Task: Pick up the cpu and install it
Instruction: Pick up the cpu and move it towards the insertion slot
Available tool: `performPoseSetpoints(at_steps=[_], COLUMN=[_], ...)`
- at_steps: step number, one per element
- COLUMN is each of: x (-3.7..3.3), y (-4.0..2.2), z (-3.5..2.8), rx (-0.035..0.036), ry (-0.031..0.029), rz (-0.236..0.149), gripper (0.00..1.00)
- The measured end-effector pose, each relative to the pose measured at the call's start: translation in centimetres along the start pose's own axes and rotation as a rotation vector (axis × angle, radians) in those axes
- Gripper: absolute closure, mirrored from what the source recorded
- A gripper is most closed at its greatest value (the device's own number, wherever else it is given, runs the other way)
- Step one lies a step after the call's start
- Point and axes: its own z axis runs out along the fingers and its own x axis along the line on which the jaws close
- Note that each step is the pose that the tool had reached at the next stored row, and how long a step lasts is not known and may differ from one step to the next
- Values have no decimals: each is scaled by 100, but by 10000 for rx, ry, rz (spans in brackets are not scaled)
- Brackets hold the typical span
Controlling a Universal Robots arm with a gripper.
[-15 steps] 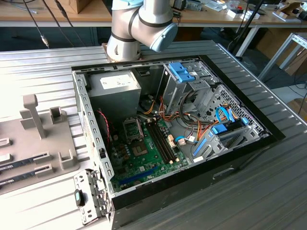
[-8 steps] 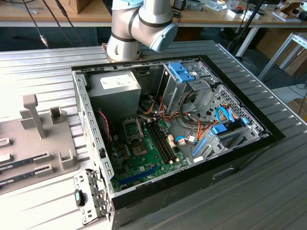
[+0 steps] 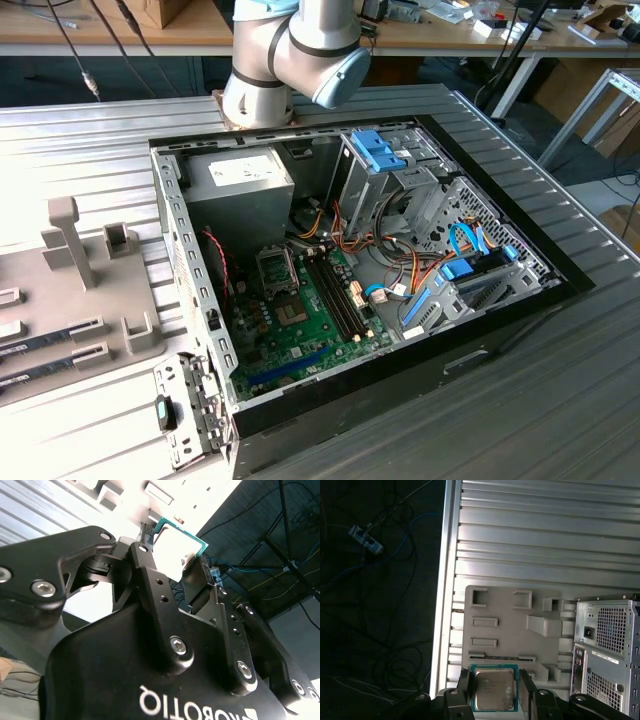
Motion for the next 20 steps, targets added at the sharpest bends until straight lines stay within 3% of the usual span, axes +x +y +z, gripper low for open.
performPoseSetpoints(at_steps=[20], x=[-2], y=[2], z=[-86], rx=[0], ry=[0], rz=[0], gripper=[53])
